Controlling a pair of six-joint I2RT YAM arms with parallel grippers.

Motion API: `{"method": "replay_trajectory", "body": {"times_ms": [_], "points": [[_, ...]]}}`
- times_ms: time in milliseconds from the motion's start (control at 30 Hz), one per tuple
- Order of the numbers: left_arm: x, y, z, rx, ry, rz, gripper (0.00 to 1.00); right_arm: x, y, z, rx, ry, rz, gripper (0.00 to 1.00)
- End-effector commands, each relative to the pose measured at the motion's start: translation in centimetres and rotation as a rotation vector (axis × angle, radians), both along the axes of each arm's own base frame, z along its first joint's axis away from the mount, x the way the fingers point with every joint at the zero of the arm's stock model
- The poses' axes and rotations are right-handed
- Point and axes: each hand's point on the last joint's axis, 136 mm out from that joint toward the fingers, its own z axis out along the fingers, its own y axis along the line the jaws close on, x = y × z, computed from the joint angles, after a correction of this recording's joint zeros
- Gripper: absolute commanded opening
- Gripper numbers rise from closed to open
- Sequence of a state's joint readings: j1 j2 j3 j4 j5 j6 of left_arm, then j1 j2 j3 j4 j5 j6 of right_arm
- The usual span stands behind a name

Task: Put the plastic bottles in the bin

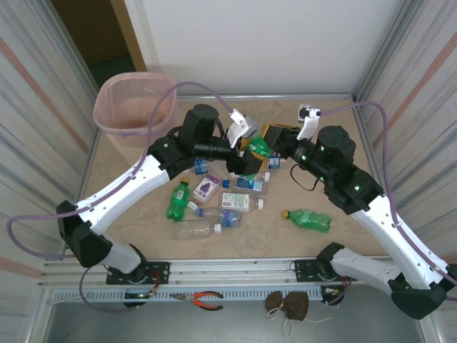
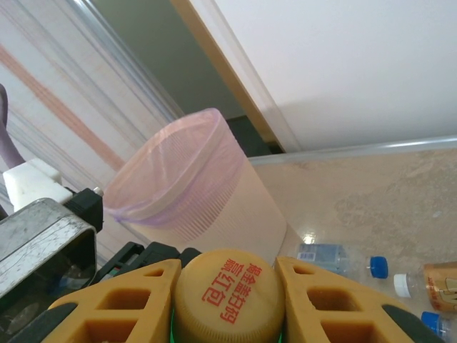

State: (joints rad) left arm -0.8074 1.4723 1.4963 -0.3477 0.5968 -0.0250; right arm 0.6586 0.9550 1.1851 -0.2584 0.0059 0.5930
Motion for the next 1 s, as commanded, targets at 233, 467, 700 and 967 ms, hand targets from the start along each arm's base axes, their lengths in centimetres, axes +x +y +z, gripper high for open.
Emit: {"method": "replay_trajectory", "body": {"times_ms": [233, 467, 700, 967], "points": [[-0.1, -0.2, 0.9, -0.01, -0.021, -0.015, 0.55, -0.1, -0.6, 2.6, 0.026, -0.067, -0.016, 0.0], [0.4, 0.5, 1.2, 0.001, -0.04, 0.022, 0.55, -0.2, -1.2, 2.6, 0.013, -0.059, -0.043, 0.52], [2.5, 3.0, 2.2, 0.006, -0.042, 0.113, 0.54, -0.8, -2.4, 3.1, 0.001, -0.069, -0.074, 0.7], [7.2, 9.0, 4.6, -0.005, -0.033, 0.306, 0.55, -0.8, -4.3, 2.4, -0.033, -0.056, -0.144, 0.73]]}}
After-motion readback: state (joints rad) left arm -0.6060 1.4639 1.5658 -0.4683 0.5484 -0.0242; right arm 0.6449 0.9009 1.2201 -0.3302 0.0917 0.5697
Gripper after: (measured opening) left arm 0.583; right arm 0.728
